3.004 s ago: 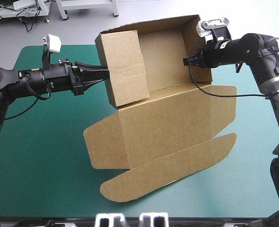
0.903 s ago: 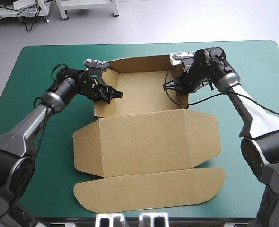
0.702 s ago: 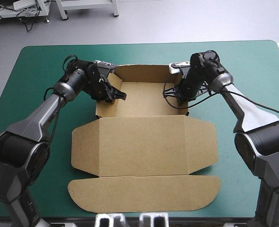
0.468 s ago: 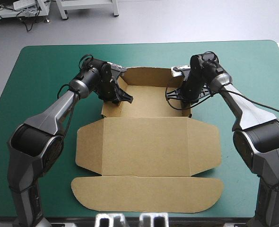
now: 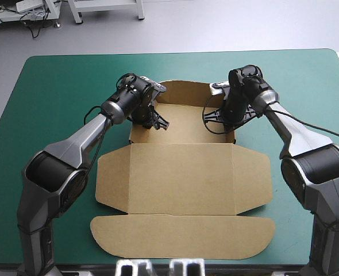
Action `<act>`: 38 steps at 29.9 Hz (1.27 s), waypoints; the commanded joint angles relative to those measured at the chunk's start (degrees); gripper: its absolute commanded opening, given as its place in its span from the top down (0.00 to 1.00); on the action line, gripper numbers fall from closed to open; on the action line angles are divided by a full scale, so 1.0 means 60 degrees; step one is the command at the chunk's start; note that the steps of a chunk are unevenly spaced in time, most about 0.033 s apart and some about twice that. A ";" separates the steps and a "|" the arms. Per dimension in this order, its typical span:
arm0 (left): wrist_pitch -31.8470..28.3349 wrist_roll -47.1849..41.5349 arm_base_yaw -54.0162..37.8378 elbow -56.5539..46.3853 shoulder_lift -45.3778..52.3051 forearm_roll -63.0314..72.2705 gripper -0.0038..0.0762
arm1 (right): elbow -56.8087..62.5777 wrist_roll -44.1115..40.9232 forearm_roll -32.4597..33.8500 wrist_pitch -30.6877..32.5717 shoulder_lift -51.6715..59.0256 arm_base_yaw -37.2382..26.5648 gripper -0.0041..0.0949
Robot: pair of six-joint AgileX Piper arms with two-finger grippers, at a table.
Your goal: Fold the box
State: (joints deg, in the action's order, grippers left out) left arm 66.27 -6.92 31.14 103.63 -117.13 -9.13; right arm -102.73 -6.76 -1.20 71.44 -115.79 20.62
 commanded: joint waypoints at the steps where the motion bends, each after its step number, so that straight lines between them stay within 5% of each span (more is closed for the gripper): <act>1: -0.0039 0.0839 0.0336 0.0141 0.0286 0.0308 0.96 | -0.0342 0.0628 -0.0065 0.0010 0.0479 0.0116 0.98; 7: 0.1174 0.0832 -0.0035 0.0141 0.0322 0.0308 0.89 | -0.0342 0.1001 -0.0562 0.0010 0.0479 0.0116 0.84; 14: 0.1256 0.0776 -0.1129 0.0141 0.0910 0.1640 0.47 | -0.0342 0.0987 -0.0810 0.0010 0.0496 0.0116 0.35; 17: 0.1256 0.0776 -0.1592 0.0141 0.1200 0.1658 0.31 | -0.0342 0.0485 -0.0546 0.0010 0.0496 0.0116 0.24; 35: 0.0270 0.1093 -0.2130 0.0845 0.2987 0.1753 0.29 | -0.2167 0.0526 -0.0495 0.0010 0.1808 0.0116 0.24; 38: 0.0522 0.1477 -0.2130 0.1500 0.3260 0.1970 0.35 | -0.2669 0.0765 -0.0730 0.0010 0.2241 0.0116 0.24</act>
State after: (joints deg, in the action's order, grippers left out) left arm 70.24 0.00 18.33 108.05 -102.41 0.77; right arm -114.73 -4.07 -4.11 70.89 -108.03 21.36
